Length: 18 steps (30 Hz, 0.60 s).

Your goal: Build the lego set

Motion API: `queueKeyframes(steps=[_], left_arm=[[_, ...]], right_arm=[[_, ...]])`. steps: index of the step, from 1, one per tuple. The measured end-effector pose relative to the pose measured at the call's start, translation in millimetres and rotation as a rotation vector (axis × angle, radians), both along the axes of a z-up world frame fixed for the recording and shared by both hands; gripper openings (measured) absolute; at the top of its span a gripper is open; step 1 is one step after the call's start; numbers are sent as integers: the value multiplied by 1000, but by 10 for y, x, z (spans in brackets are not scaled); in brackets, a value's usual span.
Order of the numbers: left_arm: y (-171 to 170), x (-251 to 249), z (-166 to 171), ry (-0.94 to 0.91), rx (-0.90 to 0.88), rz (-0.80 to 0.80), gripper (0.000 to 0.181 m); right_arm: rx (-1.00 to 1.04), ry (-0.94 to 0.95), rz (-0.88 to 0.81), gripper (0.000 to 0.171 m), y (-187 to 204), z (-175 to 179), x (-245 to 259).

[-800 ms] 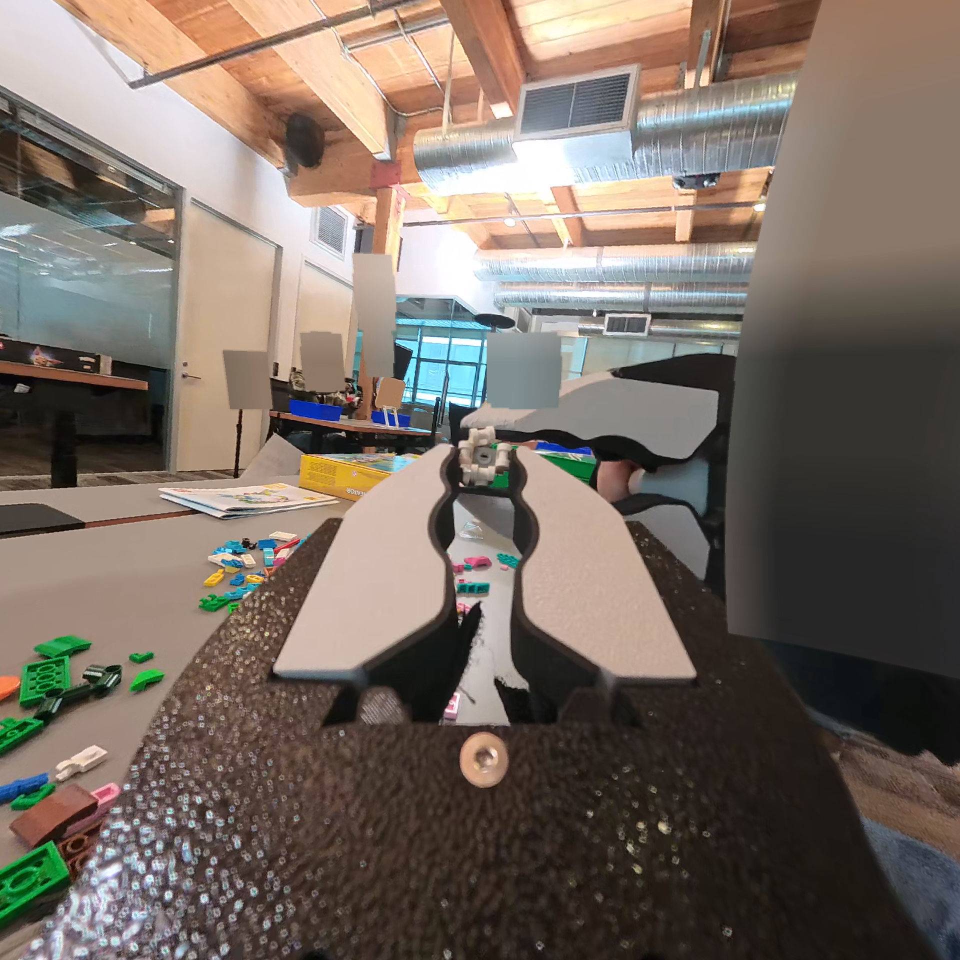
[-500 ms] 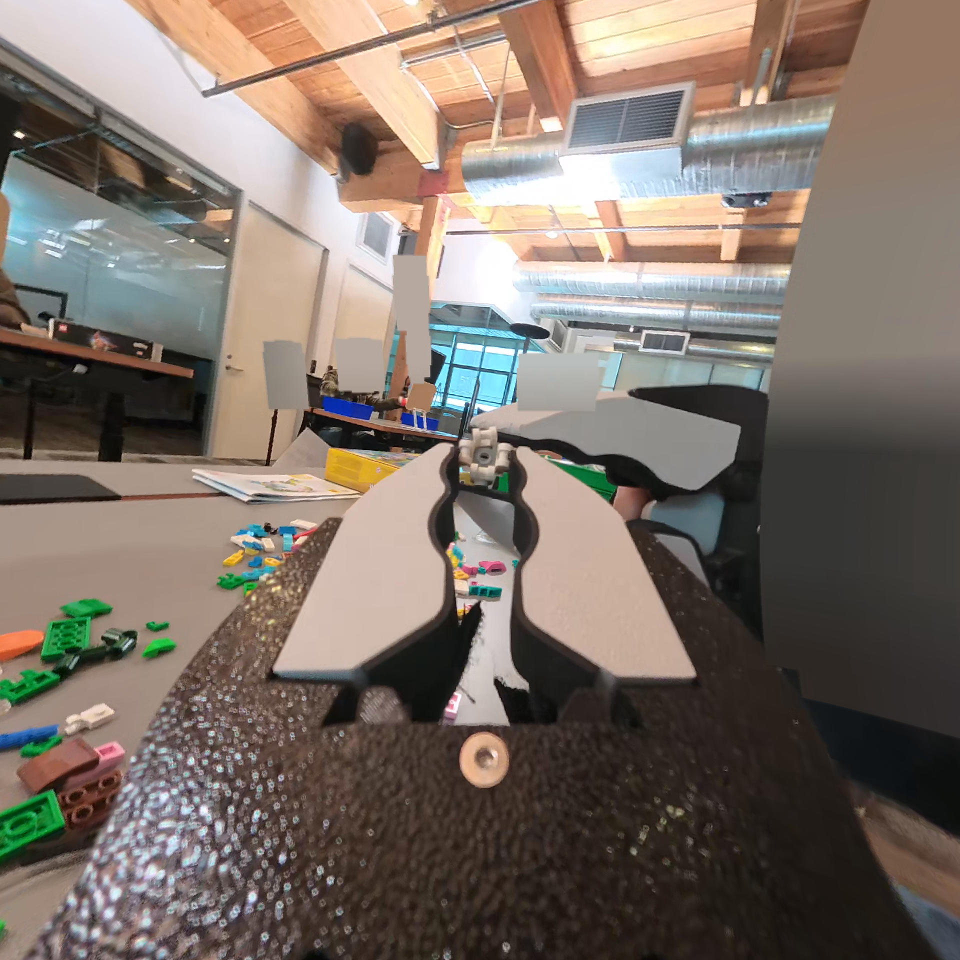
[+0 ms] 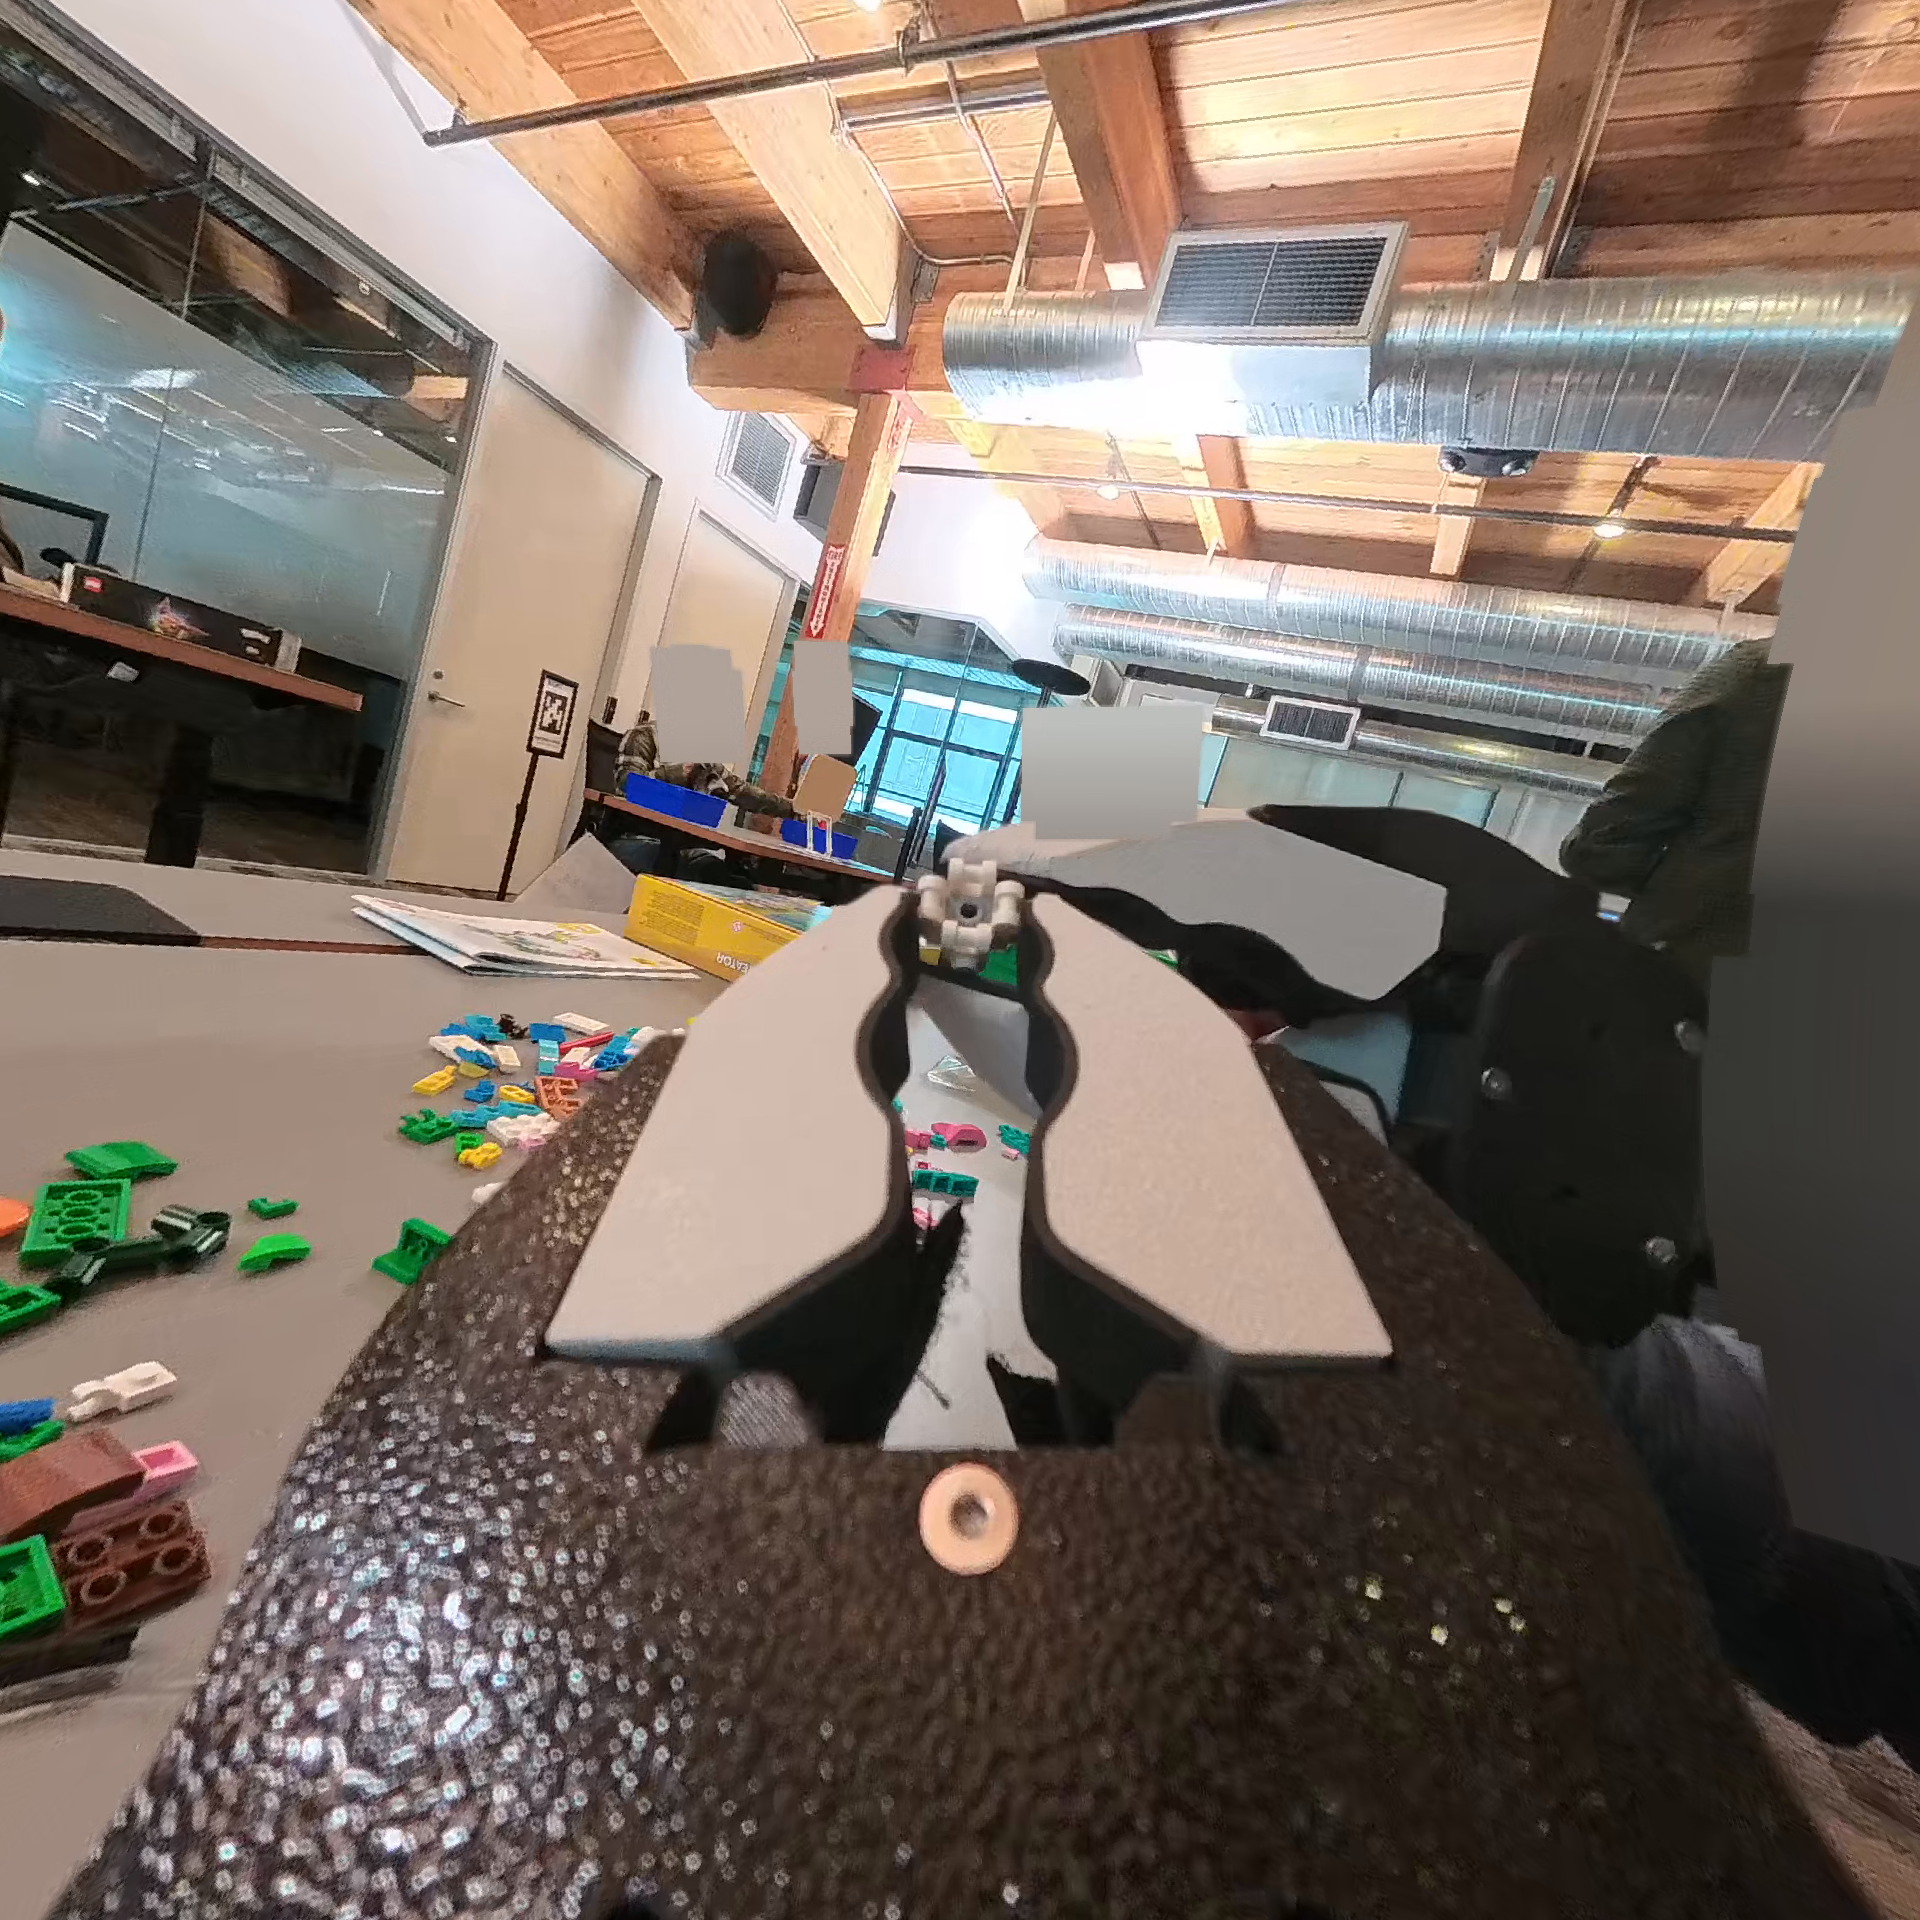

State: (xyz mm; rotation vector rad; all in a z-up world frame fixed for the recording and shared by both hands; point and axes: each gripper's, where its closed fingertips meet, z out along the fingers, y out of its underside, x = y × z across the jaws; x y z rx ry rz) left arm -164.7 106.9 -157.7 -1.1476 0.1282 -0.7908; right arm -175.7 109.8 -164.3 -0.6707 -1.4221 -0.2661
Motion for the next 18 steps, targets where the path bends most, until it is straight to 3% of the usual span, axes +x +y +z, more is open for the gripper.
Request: queueKeyframes(steps=[8,18], left_arm=[[10,5,-12,-13,-13,-28,18],[20,50,-44,25,-31,-56,18]], right_arm=[[-139,-10,68,17,3,-35,1],[36,-138,108,16,17,-50,40]])
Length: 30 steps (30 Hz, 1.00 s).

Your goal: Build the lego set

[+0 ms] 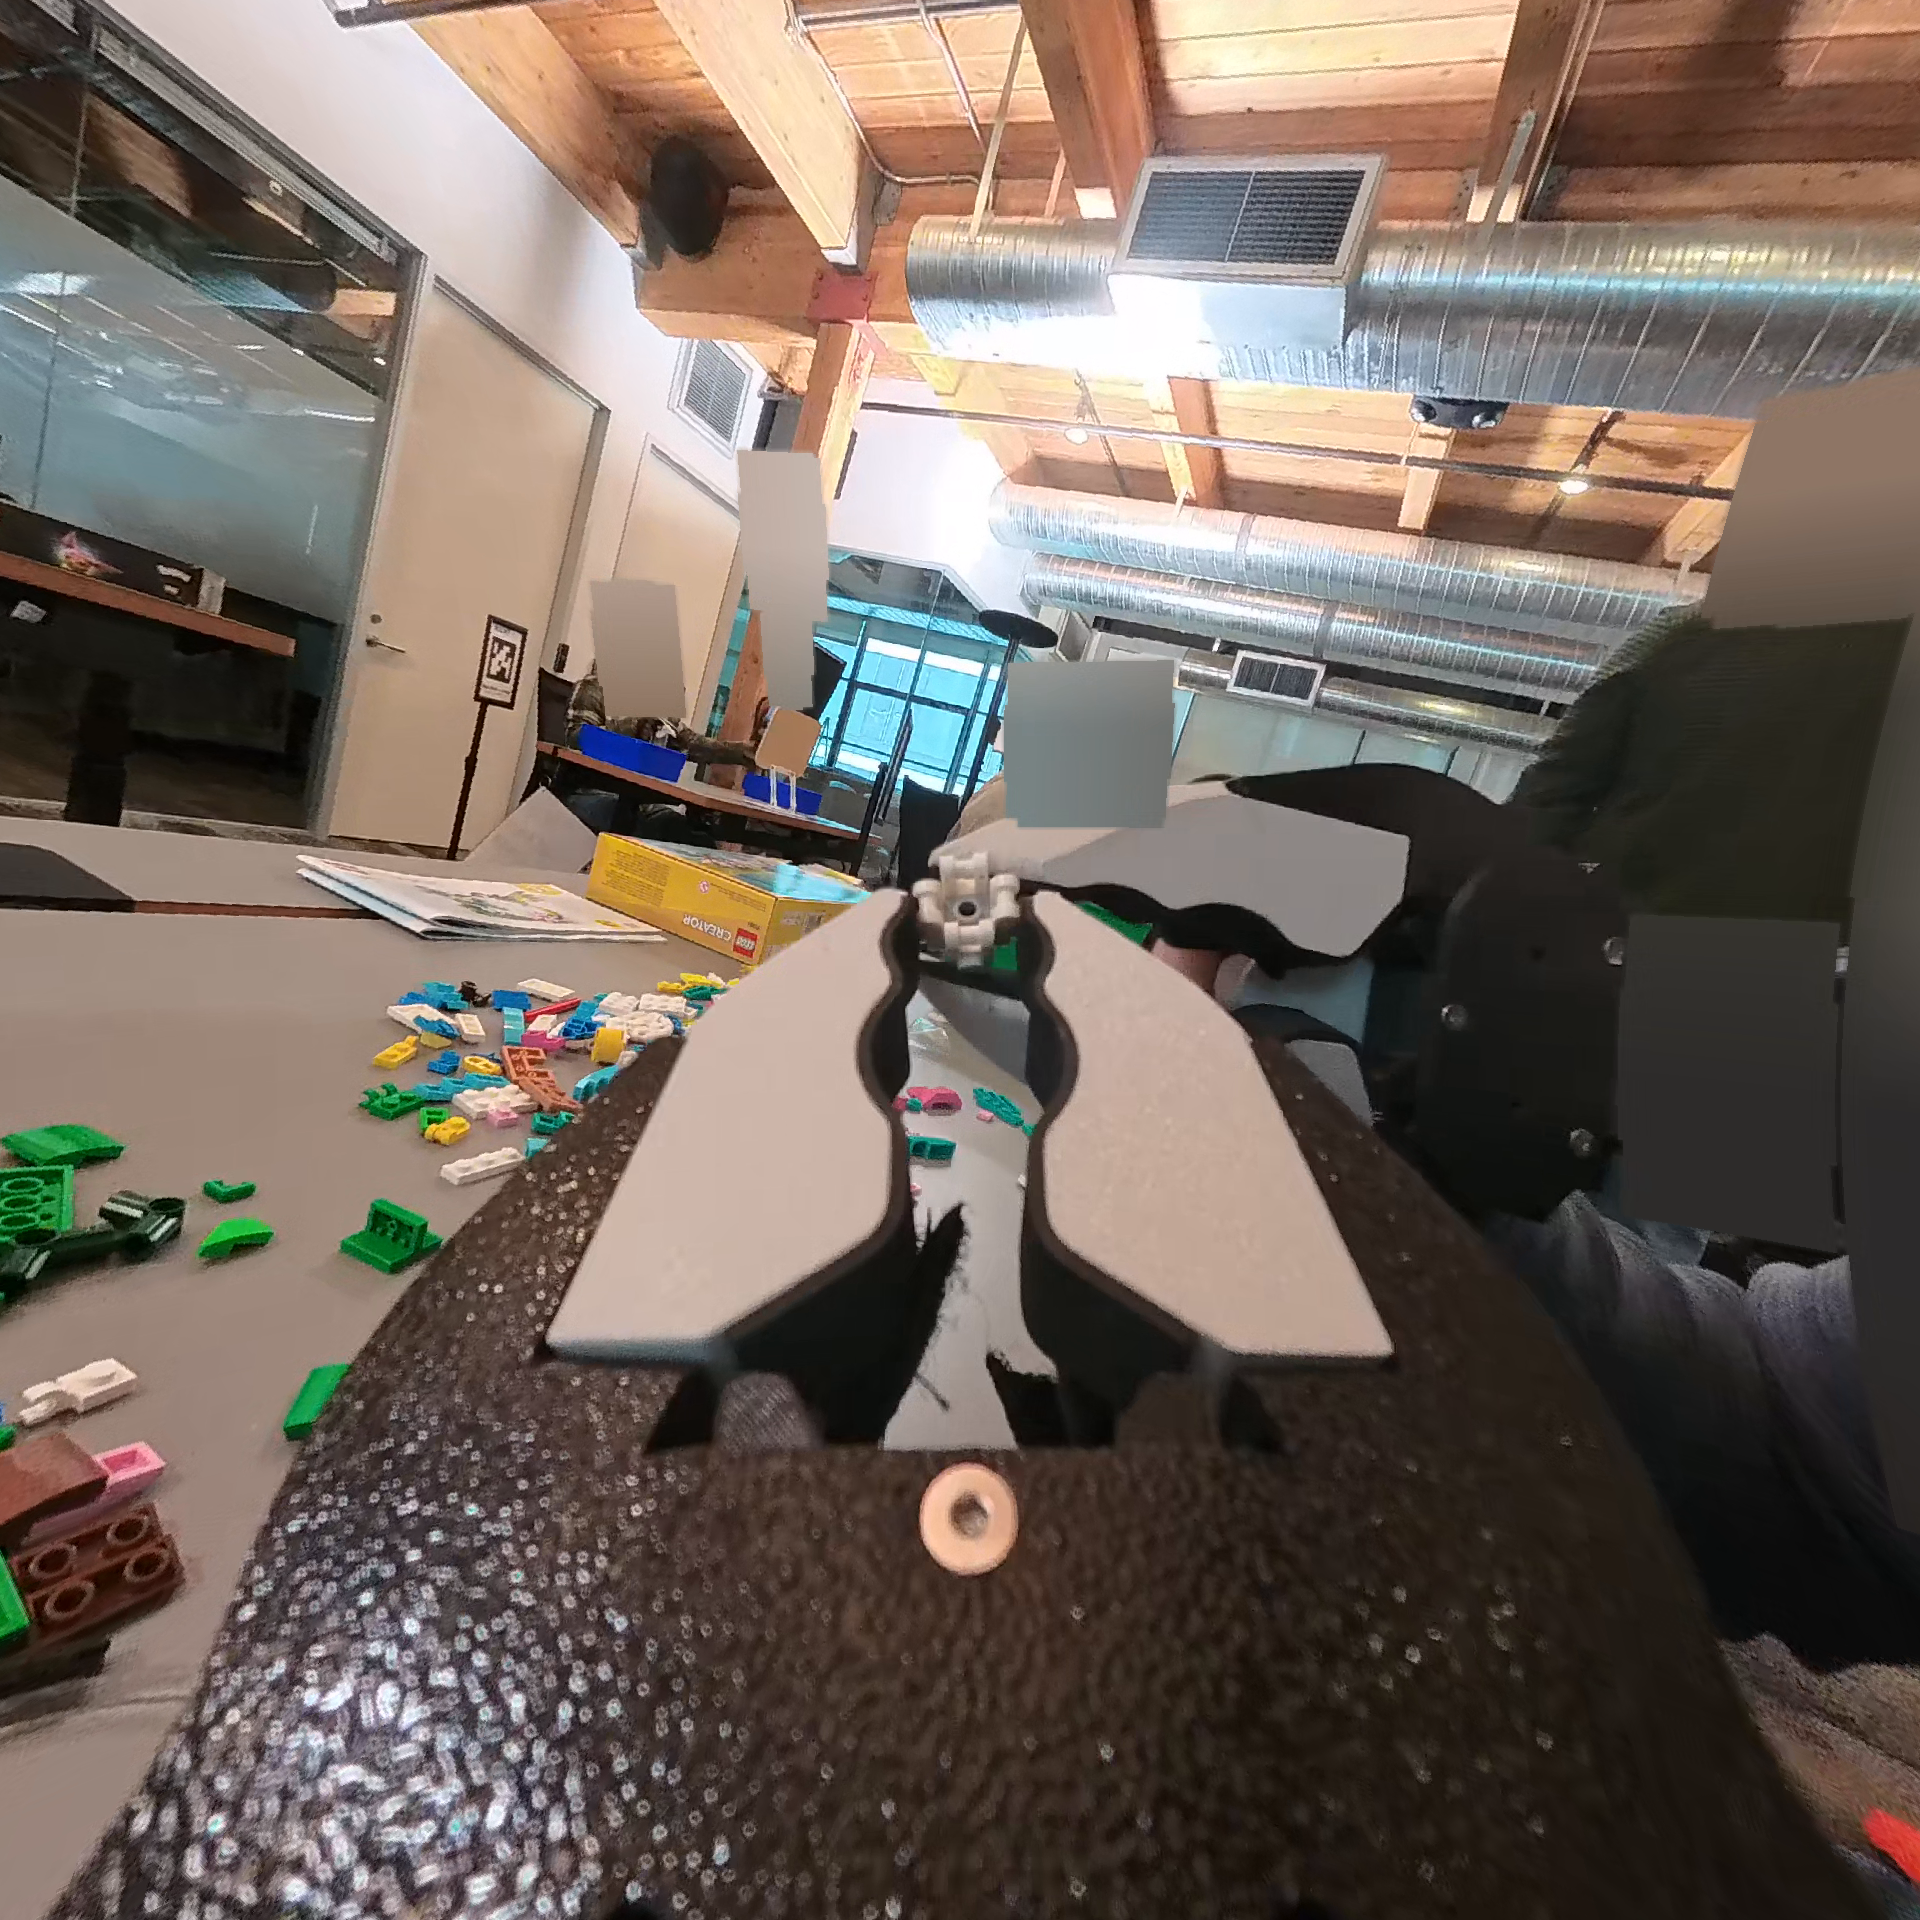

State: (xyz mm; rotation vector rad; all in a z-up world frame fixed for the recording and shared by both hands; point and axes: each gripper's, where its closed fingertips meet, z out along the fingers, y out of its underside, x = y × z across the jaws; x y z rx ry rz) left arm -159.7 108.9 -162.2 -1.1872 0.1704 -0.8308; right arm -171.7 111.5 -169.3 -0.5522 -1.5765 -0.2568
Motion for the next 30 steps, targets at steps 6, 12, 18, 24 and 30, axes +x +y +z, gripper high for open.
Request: queueKeyframes(steps=[6,12,18,24,30], left_arm=[[-13,10,23,12,14,-16,18],[-1,40,-16,20,-16,-64,18],[-4,12,8,25,-2,-56,18],[-5,30,-17,192,25,10,18],[132,-75,-226,567,-25,258,18]], right_arm=[[-78,60,47,17,-26,19,-5],[-21,19,89,16,-9,-16,20],[-200,83,140,21,-42,6,-7],[-274,166,125,27,220,6,130],[-784,357,205,16,402,-44,198]])
